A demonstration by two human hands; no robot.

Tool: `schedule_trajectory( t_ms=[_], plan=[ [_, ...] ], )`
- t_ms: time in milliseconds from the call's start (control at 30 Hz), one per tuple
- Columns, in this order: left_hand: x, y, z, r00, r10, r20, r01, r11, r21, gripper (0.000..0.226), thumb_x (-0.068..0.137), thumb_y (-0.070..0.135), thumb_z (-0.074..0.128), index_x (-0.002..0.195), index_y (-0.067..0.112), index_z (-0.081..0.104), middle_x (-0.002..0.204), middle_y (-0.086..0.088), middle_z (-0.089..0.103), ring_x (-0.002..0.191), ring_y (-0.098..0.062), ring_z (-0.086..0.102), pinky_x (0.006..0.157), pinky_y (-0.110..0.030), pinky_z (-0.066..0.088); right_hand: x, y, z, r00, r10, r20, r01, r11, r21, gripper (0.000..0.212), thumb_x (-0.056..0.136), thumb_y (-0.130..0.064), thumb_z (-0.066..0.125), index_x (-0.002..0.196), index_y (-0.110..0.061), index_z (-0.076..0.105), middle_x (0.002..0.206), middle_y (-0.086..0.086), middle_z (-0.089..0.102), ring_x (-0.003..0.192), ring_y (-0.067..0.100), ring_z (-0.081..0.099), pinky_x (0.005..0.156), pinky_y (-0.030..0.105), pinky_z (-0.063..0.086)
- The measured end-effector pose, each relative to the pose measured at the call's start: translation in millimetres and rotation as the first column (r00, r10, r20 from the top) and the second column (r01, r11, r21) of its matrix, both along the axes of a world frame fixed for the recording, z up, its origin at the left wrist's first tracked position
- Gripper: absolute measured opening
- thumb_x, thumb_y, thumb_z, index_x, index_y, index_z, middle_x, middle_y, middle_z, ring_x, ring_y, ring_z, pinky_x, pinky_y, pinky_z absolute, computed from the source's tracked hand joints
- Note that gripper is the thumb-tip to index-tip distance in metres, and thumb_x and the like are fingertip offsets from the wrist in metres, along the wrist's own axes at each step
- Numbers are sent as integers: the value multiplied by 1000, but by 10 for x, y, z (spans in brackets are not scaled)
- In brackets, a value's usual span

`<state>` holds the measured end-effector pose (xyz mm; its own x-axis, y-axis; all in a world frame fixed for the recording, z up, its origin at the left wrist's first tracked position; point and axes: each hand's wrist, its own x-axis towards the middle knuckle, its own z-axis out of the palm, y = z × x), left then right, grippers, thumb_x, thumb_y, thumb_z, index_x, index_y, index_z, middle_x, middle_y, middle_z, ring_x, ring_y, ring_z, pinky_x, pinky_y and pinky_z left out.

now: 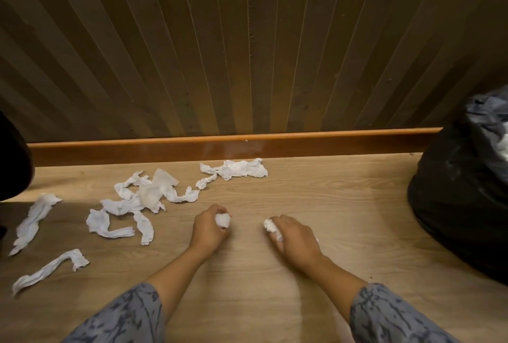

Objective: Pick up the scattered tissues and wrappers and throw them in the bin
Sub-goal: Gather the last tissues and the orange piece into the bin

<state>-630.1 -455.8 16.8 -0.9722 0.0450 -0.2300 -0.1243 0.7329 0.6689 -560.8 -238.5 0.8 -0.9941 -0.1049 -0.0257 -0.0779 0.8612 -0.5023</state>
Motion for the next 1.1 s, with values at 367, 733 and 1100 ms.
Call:
schedule_trajectory(
  t_ms=[367, 733, 1100],
  plan=[
    [-443, 689, 1246, 972, 187, -146, -141, 951, 276, 18, 74, 12, 70, 92, 11, 73, 82, 2, 66, 79, -19, 60, 56, -15, 39, -731, 587, 1530, 988, 71, 135, -107, 954, 280, 39, 93, -29, 53, 131, -30, 55, 125, 4, 65, 110, 27, 61, 90, 36, 51],
    [-64, 1842, 2452, 987, -93, 132, -41, 645, 763, 41, 75, -7, 72, 95, 27, 63, 97, -3, 66, 85, -17, 63, 57, -21, 51, -424, 1630, 3084, 906, -220, -362, 273, 957, 102, 30, 97, -38, 51, 124, -27, 58, 114, 0, 67, 95, 18, 63, 79, 34, 55],
    [229, 3387, 2935, 790, -595, -148, 564, 611, 555, 41, 78, 0, 72, 113, 21, 66, 109, -5, 67, 102, -19, 64, 85, -28, 56, 485, 3092, 2998, 464, -759, -456, 581, 650, -490, 26, 99, -36, 51, 109, -17, 66, 93, -4, 66, 80, 7, 61, 59, 16, 42]
  ],
)
